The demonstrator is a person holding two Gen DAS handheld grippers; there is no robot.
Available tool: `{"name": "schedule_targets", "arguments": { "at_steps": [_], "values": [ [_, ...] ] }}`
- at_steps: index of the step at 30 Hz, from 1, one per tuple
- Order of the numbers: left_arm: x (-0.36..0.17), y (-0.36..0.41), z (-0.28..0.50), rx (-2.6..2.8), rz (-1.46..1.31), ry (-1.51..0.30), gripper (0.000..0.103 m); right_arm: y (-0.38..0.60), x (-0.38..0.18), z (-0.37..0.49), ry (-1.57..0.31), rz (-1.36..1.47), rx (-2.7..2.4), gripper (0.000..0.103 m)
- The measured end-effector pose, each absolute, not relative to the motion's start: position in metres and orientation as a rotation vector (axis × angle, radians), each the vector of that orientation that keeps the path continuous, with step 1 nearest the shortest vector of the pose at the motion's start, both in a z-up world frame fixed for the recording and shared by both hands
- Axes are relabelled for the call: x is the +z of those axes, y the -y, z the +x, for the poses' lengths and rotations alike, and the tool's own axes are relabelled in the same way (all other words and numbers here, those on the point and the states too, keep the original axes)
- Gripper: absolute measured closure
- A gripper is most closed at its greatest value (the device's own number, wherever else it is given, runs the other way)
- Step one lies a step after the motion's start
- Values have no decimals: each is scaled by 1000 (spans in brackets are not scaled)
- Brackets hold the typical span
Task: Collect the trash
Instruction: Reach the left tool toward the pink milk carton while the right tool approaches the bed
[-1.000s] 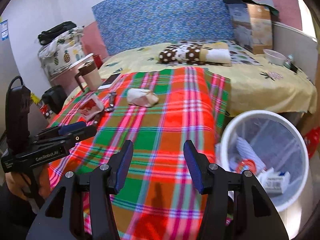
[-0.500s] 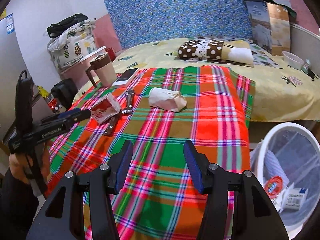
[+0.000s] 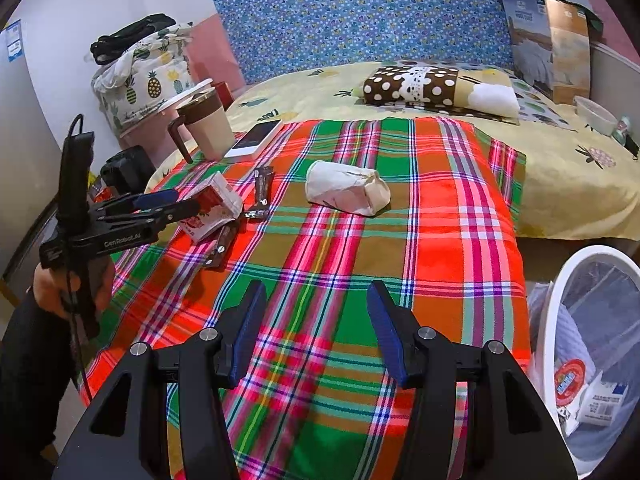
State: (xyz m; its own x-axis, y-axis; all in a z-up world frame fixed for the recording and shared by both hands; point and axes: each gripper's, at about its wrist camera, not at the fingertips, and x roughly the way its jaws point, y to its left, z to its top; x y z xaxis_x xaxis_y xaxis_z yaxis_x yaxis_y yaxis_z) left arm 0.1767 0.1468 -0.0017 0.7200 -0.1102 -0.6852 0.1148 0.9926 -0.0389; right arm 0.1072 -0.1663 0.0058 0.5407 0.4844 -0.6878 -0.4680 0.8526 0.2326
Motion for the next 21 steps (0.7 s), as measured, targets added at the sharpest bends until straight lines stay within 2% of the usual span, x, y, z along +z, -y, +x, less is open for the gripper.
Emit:
{"name": "schedule_targets", "arguments": {
  "at_steps": [9, 16, 21],
  "values": [
    [-18, -146, 200, -189, 33, -817, 41, 159, 2, 113, -844, 16, 569, 49],
    [-19, -155, 185, -88, -69, -854, 58, 143, 1, 115, -864, -6, 595, 49],
    [-13, -165, 159, 21, -148, -829, 62, 123, 0, 117, -870, -24, 633, 49]
  ]
}}
